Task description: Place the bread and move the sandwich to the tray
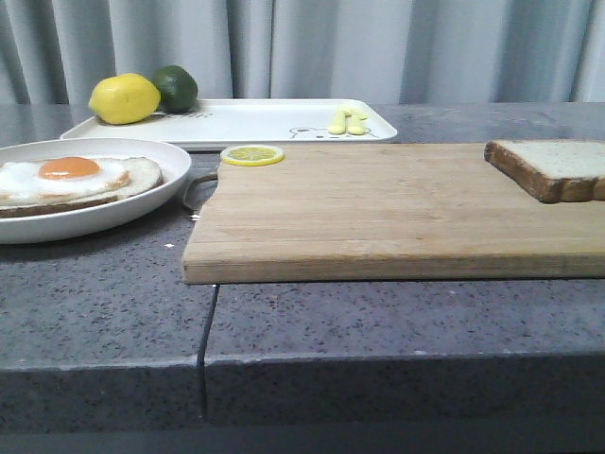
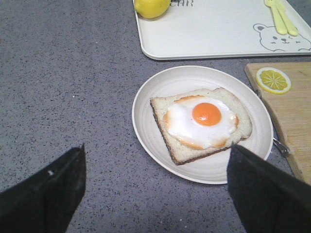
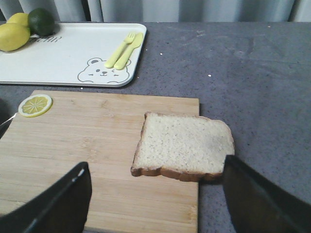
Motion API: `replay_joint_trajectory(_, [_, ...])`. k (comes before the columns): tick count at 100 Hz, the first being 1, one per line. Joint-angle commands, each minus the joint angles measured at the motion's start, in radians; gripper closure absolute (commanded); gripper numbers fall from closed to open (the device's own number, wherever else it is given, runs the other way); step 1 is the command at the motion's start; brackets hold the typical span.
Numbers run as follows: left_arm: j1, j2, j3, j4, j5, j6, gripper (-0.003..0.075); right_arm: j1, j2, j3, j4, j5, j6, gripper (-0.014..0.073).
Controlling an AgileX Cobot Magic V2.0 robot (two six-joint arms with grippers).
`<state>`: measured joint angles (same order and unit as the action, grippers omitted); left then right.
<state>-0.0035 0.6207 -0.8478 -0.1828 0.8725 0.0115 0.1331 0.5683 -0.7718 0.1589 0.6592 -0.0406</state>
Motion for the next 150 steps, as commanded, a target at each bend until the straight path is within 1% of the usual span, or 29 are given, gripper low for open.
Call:
replay_joint_trajectory(1, [-0.008,0.008,-0.034,-0.017,-0.058,0.002,0.0164,-0.026,0.059,-0.031,0.056,-0.102,-0.066,0.0032])
replay_joint_trajectory(11, [-0.008,0.008,-0.034,-0.017,-0.058,0.002,0.0164,-0.101,0.135,-0.031,0.186,-0.104,-0.167,0.0032])
replay_joint_trajectory(28, [-0.008,0.008,-0.034,-0.017,-0.058,0.002,0.0164,-0.284,0.246,-0.031,0.455,-0.103,-0.373,0.0032])
replay_joint_trajectory(44, [-0.008,0.008,-0.034,-0.017,-0.058,0.002,0.0164,-0.446,0.336,-0.031,0.651,-0.062,-0.517,0.0032])
replay_joint_trajectory(54, [-0.008,0.008,-0.034,-0.017,-0.058,0.002,0.0164,-0.523,0.388,-0.029,0.770,-0.020,-0.608,0.0032])
replay_joint_trajectory(65, [-0.008,0.008,-0.034,-0.017,-0.058,0.002,0.0164,-0.575,0.436,-0.014,0.882,0.012,-0.712,0.0032])
replay_joint_trajectory(82, [-0.008,0.008,-0.034,-0.017,-0.058,0.002,0.0164,-0.628,0.508,0.022,1.022,0.020,-0.804,0.0032])
replay_joint_trajectory(101, [-0.008,0.008,-0.034,-0.017,-0.058,0.002,0.0164,-0.633,0.605,0.035,1.132,0.045,-0.890,0.0032])
replay_joint_trajectory(128, [-0.008,0.008,-0.034,-0.017,-0.058,0.002,0.0164,-0.633,0.727,0.035,1.160,0.063,-0.902,0.0032])
replay_joint_trajectory(150, [-0.008,0.008,-0.034,-0.017,-0.058,0.002,0.0164,-0.633,0.789,0.035,1.180,0.074,-0.911,0.0032])
